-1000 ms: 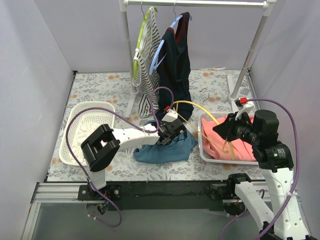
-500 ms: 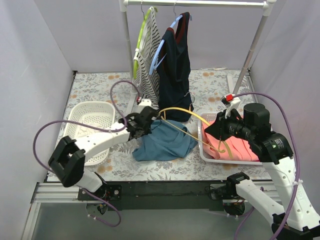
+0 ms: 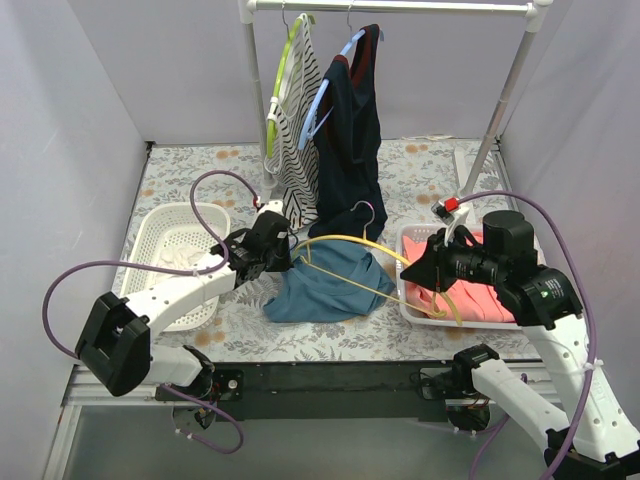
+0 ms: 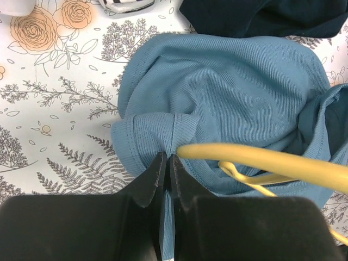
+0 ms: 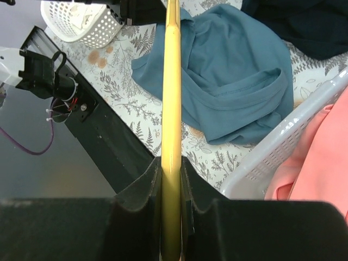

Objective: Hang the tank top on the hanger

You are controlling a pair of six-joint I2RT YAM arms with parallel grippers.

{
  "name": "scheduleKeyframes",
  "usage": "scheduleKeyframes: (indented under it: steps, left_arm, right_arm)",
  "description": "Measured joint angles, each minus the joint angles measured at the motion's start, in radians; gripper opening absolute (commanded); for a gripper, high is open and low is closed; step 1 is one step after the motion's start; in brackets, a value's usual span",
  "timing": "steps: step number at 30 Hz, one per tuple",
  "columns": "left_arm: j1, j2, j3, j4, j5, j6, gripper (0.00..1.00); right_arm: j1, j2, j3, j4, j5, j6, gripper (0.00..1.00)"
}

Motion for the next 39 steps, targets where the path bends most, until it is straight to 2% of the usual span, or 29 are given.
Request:
scheduleKeyframes:
  steps: [11, 19, 27, 32, 39]
  left_arm:
    - [0.025, -0.045, -0.029, 0.011, 0.031, -0.003, 0.00]
    - [0.025, -0.097, -0.032, 0.044, 0.100, 0.015, 0.00]
    - [0.025, -0.136, -0.038, 0.045, 0.177, 0.085, 0.00]
    - [0.025, -0.177, -0.038, 0.023, 0.139, 0.103, 0.00]
    - [0.025, -0.221, -0.035, -0.035, 0.023, 0.101, 0.00]
  right_arm:
    - [0.032, 0.004, -0.004, -0.051, 0.001, -0.010, 0.01]
    - [0.055, 0.113, 0.001, -0.051, 0.005, -0.041, 0.01]
    - [0.066, 0.195, 0.114, -0.029, 0.012, -0.067, 0.01]
    - [0.066, 0.198, 0.108, 0.012, -0.041, -0.065, 0.01]
    - [0.066, 0.165, -0.019, 0.053, -0.092, -0.064, 0.01]
